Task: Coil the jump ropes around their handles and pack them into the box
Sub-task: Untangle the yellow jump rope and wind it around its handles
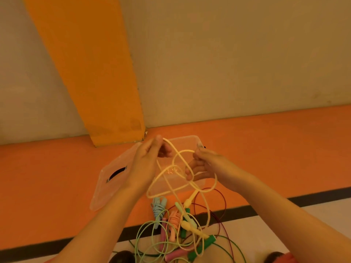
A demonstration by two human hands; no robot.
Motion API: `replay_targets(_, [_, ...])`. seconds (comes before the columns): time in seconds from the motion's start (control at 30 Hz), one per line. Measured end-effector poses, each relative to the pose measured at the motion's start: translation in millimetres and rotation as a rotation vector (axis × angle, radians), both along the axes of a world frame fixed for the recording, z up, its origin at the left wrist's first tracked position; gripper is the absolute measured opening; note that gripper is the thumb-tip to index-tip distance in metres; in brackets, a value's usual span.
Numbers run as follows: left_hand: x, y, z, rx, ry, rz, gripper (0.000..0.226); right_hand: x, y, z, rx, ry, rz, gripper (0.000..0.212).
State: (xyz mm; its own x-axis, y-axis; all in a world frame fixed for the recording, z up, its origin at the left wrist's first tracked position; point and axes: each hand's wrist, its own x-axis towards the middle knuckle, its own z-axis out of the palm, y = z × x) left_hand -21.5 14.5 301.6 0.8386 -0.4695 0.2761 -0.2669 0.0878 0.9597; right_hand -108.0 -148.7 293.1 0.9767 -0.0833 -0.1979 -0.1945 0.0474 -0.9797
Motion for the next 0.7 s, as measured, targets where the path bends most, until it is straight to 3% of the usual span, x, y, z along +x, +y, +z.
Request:
replay_targets(0.13, [14.3,1.0,-6.9,-0.16,0.237,0.0,0.046,-0.7,-4.0,-2.1,-0.125,-0.067,-0.03,0.038])
replay_targets(0.23, [21.2,4.6,-3.7,-0.292,0.416,-0.014,0.042,-2.9,-16.2,5.6,-0.052,-0.118,-0.145,0.036])
replay_targets(0.37, [28.2,13.1,-0.6,-0.43,0.567,-0.056,0.04,-3.7,-21.5,10.2,0.076,-0.08,-0.121,0.023])
replay_targets(0.43, [27.0,19.5,-2.4,-0.243,0.379,-0.083,0.029,-2.9,-21.6,9.3,0.131,-0.097,-0.141,0.021])
replay_targets(0.53, [27.4,23.0,-12.0,0.263,-0.064,-0.037,0.01,-3.3,-27.6,12.2,0.245,-0.182,-0.251,0.027])
replay_targets(0.7, [31.8,20.2,-17.6,0.401,-0.252,0.117,0.019,-6.8,-40.9,17.2,0.224,-0.213,-0.37,0.029])
